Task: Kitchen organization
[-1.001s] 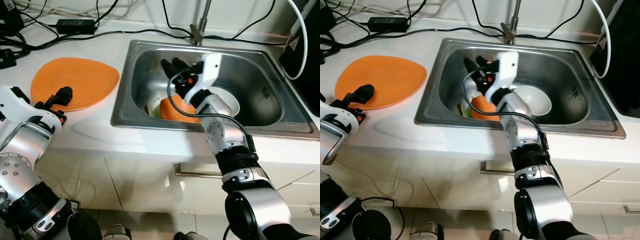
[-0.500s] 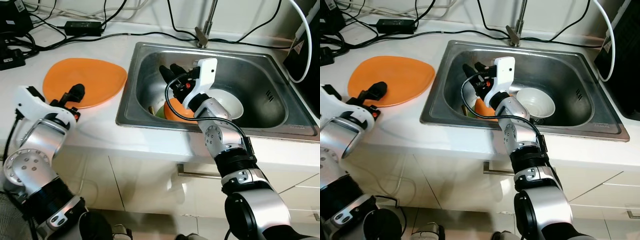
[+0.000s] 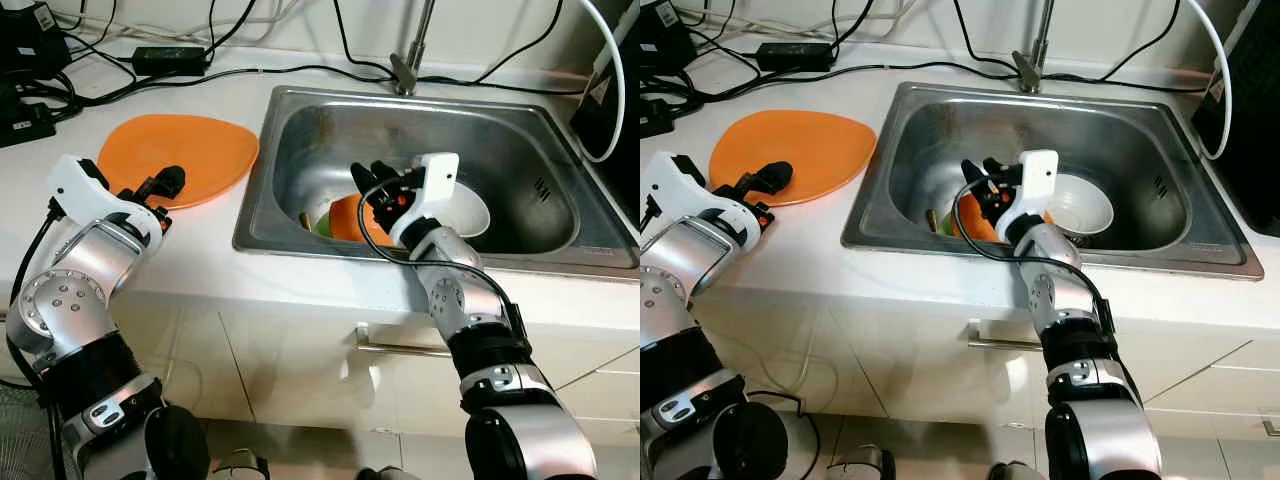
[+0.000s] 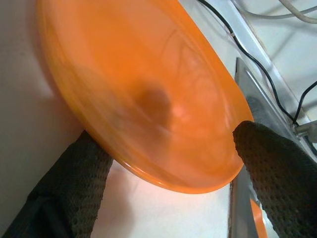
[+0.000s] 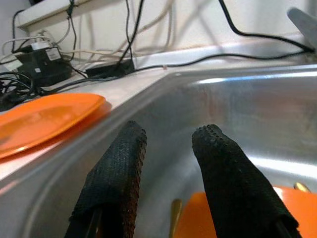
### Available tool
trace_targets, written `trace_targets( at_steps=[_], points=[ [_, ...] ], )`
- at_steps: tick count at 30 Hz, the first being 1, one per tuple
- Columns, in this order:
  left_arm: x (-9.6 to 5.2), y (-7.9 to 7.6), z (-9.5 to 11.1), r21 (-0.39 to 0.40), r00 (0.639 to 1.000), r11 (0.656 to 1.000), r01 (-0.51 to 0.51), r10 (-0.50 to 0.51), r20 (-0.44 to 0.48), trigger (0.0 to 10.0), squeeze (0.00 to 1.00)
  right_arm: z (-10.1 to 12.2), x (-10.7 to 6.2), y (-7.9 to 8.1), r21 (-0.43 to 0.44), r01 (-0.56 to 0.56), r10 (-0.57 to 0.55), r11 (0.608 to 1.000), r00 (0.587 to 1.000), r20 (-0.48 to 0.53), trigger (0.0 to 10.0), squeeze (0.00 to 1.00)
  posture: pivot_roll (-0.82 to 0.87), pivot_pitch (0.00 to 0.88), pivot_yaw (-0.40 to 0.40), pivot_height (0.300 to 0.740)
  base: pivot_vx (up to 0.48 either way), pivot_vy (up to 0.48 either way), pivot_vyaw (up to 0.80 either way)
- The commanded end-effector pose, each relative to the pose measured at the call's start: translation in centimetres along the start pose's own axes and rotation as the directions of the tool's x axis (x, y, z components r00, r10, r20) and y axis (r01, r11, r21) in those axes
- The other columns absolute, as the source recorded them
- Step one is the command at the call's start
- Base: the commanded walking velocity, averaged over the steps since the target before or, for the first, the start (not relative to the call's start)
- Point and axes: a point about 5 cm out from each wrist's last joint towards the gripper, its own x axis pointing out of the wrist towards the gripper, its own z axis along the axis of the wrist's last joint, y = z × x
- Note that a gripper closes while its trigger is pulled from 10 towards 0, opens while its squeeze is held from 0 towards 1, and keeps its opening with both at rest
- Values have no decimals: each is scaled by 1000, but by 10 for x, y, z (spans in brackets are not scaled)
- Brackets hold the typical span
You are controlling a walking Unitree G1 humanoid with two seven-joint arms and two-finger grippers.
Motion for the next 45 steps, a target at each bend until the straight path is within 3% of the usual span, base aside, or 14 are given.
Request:
trace_targets(
  at_steps=[1,7,9,15,17,18,19,27,45],
  points=[
    [9,14,-20,-48,992,996,-76,70,-107,10000,0,4,-1,-2,-9,13,-13,1000,1000,16,10000,0,82,84,-12,718,0,0,0],
    [15,16,-15,-102,992,989,-106,98,-80,10000,0,4,-1,0,1,19,-19,1000,1000,24,10000,0,77,80,-1,718,0,0,0],
    [21,9,-4,-158,995,983,-95,92,-26,10000,0,3,-1,1,4,19,-19,1000,999,28,10000,0,76,76,4,718,0,0,0],
    [33,4,-4,-247,995,964,-101,98,-24,10000,0,2,-2,2,7,20,-20,1000,999,27,10000,0,63,69,11,718,0,0,0],
    [37,3,-7,-244,994,963,-113,108,-33,2118,0,2,-3,2,7,20,-21,1000,999,27,10000,0,59,70,12,718,0,0,0],
    [37,3,-7,-244,994,963,-113,108,-33,2118,0,2,-3,2,7,20,-21,1000,999,27,10000,0,59,70,12,718,0,0,0],
    [41,1,-11,-236,993,965,-113,105,-45,0,0,3,-3,1,6,23,-23,1000,999,28,10000,0,53,69,15,718,0,0,0],
    [45,-6,-14,-230,995,968,-98,86,-58,0,0,3,-5,-1,5,31,-31,999,999,24,10000,0,54,74,11,718,0,0,0],
    [45,-5,-10,-216,995,972,-95,88,-40,0,0,1,-5,0,7,22,-22,1000,1000,6,10000,0,58,80,2,718,0,0,0]
  ],
)
